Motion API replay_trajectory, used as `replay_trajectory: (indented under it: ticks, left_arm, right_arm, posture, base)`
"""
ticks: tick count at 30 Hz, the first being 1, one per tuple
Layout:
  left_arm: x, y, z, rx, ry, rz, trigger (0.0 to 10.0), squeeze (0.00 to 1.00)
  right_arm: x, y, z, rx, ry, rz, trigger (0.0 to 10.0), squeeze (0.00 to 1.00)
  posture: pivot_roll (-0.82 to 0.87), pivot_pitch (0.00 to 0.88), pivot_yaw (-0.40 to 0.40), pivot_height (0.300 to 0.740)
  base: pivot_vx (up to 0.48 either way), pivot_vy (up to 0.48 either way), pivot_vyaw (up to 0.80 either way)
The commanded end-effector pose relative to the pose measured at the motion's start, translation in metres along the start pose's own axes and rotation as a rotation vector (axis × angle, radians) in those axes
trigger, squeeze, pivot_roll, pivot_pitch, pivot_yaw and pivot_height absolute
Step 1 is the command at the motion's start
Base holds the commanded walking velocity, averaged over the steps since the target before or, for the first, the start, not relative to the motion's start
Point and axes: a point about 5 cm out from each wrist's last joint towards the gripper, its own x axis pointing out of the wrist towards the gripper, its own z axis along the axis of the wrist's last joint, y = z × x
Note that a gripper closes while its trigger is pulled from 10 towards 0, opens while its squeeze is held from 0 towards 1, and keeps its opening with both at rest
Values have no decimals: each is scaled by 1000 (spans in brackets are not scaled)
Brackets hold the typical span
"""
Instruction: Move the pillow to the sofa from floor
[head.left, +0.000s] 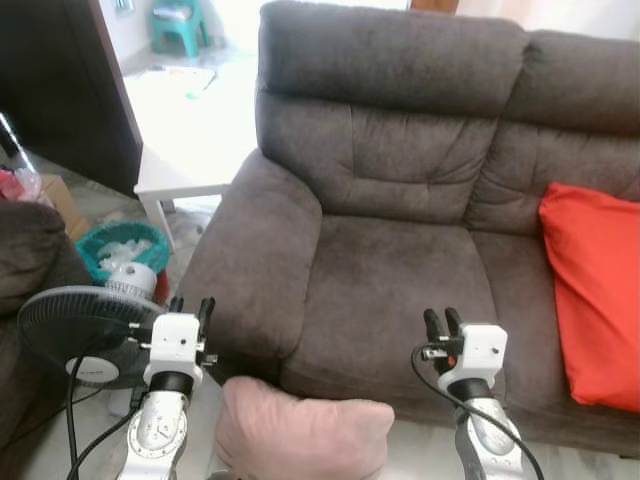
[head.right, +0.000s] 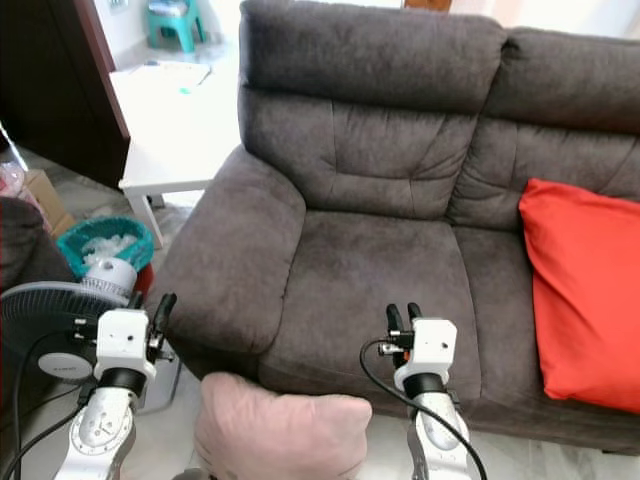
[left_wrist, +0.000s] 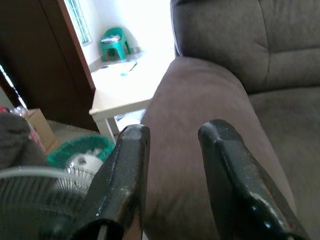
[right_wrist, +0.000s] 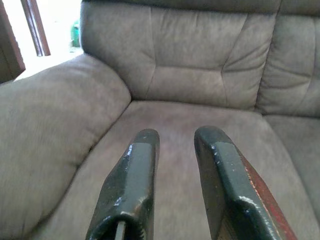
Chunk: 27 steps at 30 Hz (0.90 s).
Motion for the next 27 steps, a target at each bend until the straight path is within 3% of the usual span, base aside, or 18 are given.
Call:
replay_trajectory:
  ticks: [1, 27]
  left_arm:
    - [1, -1, 1, 6, 3, -3, 10000, 0]
    - [4, -3, 3, 2, 1, -8, 10000, 0]
  right_arm:
    - [-1, -3, -2, -5, 4, -9, 10000, 0]
    - [2, -2, -5, 4, 12, 1, 10000, 0]
  posture:
    - [110, 62, -78, 630]
    - [113, 68, -74, 630]
  base:
    - [0, 0, 0]
    - [0, 0, 0]
